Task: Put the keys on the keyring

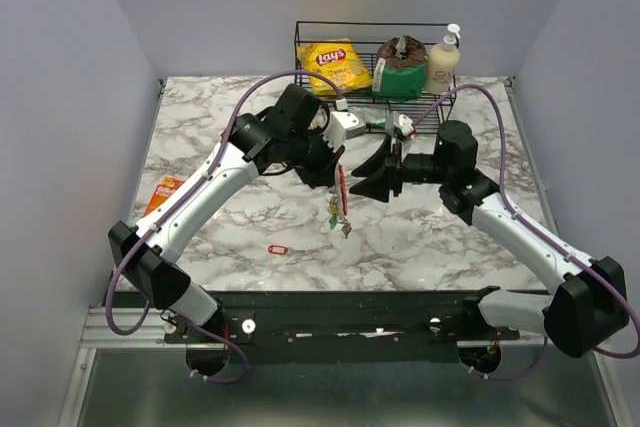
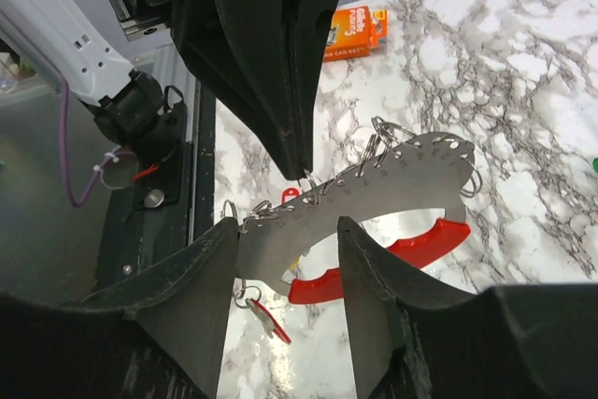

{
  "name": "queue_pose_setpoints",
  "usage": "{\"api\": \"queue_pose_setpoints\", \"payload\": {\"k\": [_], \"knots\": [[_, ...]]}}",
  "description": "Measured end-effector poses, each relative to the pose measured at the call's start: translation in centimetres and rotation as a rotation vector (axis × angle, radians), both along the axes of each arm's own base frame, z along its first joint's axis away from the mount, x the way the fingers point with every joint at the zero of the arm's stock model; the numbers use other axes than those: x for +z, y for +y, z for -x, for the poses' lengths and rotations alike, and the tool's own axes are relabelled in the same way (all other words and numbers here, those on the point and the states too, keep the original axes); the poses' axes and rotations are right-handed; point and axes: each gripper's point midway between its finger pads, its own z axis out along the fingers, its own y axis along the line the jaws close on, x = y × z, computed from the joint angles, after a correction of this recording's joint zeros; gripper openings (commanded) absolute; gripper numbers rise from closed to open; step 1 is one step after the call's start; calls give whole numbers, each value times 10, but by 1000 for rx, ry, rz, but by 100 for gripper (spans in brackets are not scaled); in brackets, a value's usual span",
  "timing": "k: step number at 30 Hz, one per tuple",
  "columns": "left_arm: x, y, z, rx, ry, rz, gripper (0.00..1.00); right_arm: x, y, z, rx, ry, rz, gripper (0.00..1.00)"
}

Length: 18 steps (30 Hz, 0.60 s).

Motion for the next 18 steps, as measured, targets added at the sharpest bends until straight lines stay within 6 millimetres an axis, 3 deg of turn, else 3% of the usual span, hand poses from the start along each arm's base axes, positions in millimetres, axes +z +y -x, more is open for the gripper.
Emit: {"api": "queue_pose_setpoints", "payload": {"k": [7, 14, 18], "knots": [[-22, 6, -18, 100, 36, -118, 0, -13, 6, -8, -88, 42, 46, 63], [-64, 8, -29, 158, 130, -253, 0, -30, 3, -31, -220, 69, 83, 64], [-68, 10, -28, 161, 140, -278, 0, -43, 3, -28, -207, 66, 85, 63]]}}
